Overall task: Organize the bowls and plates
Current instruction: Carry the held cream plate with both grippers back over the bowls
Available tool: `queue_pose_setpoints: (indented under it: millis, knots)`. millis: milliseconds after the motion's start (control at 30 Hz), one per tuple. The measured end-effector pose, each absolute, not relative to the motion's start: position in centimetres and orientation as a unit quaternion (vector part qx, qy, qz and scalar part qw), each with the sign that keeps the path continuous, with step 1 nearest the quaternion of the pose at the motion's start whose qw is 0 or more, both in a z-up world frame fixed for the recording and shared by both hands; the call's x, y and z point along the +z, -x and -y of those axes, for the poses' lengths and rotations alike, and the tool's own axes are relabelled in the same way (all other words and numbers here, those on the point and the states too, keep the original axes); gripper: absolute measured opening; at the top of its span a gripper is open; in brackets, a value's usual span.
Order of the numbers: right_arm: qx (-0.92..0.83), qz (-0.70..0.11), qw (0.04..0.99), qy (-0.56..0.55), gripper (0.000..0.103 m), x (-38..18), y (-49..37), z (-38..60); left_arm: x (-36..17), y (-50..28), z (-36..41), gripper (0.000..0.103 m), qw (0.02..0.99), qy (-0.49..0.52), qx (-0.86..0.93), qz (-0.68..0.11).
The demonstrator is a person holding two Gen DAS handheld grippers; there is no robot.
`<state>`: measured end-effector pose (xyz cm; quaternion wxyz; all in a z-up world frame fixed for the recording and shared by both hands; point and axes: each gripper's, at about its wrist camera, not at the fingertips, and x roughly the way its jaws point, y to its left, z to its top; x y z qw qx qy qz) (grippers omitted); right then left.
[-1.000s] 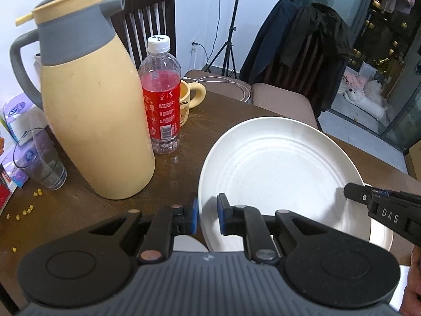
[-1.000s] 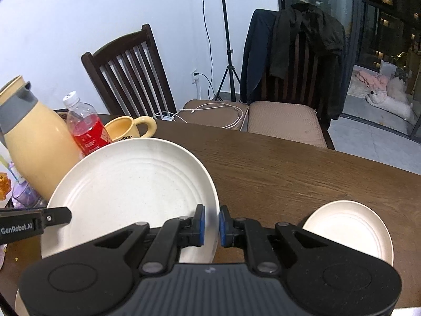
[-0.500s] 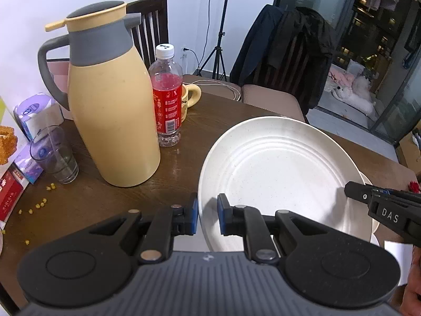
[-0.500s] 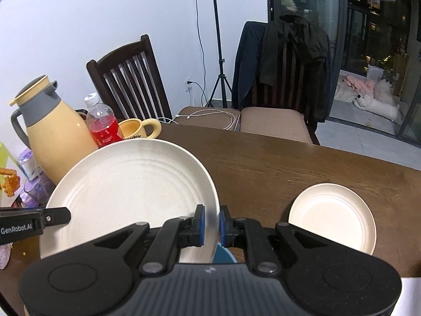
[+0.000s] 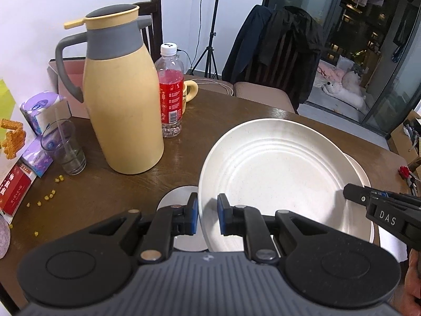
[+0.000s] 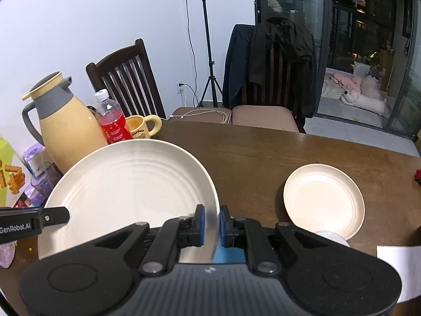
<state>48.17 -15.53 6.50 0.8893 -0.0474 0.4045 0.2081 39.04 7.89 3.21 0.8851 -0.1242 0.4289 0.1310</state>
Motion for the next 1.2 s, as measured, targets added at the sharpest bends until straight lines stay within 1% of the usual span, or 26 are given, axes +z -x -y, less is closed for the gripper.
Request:
queue_pose_setpoints:
  millis: [1200]
  knots:
    - [0.219,-0.403,0.887,0.058,0.011,7.3,-37.0,13.3,3.7,-27.5,-10.5,0.015,0.884,0.138,0.144,-0.423]
